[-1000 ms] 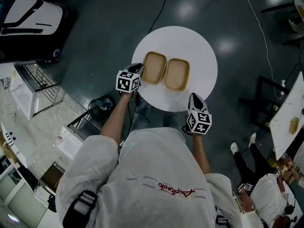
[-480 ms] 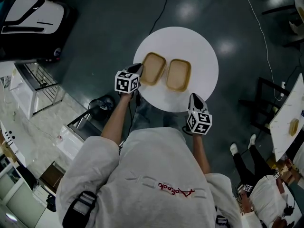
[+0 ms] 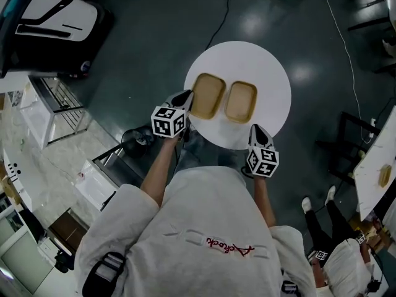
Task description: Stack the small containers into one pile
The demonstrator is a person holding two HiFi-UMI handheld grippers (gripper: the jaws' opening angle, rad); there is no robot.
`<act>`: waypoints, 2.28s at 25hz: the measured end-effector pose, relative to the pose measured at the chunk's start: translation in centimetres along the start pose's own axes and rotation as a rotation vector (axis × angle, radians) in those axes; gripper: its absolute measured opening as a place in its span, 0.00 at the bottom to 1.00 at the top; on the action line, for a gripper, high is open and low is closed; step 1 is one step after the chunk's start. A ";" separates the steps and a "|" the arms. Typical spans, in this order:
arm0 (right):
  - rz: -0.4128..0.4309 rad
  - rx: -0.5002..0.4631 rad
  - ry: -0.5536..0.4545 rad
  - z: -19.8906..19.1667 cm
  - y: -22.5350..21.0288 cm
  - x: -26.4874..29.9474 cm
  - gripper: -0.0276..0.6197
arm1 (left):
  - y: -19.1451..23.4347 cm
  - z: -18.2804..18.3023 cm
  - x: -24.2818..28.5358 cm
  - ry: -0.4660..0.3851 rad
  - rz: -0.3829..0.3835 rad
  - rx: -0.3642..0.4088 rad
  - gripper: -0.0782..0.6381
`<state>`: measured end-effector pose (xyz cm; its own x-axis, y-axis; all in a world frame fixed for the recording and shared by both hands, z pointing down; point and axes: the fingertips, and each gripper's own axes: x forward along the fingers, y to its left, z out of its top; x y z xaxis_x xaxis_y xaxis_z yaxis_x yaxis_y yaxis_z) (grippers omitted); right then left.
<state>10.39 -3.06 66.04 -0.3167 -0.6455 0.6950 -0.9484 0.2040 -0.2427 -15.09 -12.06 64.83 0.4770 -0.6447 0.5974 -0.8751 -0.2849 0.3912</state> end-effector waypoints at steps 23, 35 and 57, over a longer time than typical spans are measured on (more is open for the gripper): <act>-0.065 0.052 -0.033 -1.6 -4.9 -4.5 0.08 | -9.9 -1.7 5.3 -0.002 -0.101 -0.103 0.14; -0.087 0.071 -0.028 -2.3 -8.3 -5.6 0.08 | -11.5 -3.8 8.3 0.022 -0.073 -0.127 0.14; -0.080 0.071 -0.015 -2.4 -8.4 -4.8 0.08 | -10.4 -4.9 9.6 0.103 -0.038 -0.069 0.15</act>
<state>19.82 0.12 66.33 -0.2395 -0.6684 0.7042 -0.9670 0.0989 -0.2349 -1.01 -11.75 69.94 0.5185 -0.5575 0.6483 -0.8502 -0.2557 0.4601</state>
